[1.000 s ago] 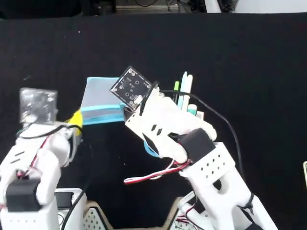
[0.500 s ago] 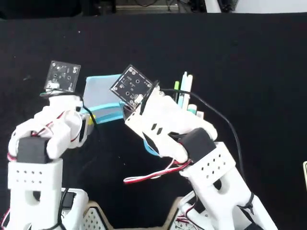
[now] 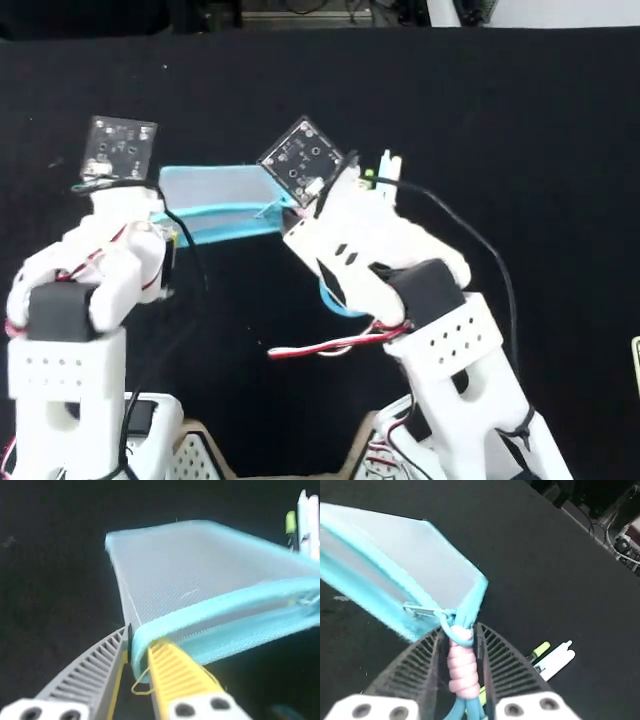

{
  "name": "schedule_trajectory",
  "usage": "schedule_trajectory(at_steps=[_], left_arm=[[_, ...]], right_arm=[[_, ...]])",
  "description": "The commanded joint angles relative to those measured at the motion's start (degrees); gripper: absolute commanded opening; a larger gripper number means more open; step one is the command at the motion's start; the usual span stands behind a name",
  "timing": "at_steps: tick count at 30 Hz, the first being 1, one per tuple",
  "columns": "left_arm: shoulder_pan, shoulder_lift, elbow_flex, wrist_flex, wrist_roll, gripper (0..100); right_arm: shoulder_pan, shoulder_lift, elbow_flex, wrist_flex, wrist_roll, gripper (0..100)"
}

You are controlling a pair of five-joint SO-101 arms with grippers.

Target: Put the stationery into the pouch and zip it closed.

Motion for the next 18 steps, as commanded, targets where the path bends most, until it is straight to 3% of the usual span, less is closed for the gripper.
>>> schedule_trajectory(at_steps=[1, 5, 18], left_arm=[[-0.92, -2.46, -10.15, 4.13, 1.14, 3], [-0.84, -1.32, -16.13, 10.29, 1.05, 3], [-5.76, 15.47, -16.92, 11.25, 1.14, 3]], right_arm=[[2.64, -1.89, -5.49, 2.37, 0.35, 1.1], [2.46, -2.59, -9.36, 7.38, 0.35, 1.1], [2.29, 4.62, -11.56, 10.46, 0.35, 1.1]])
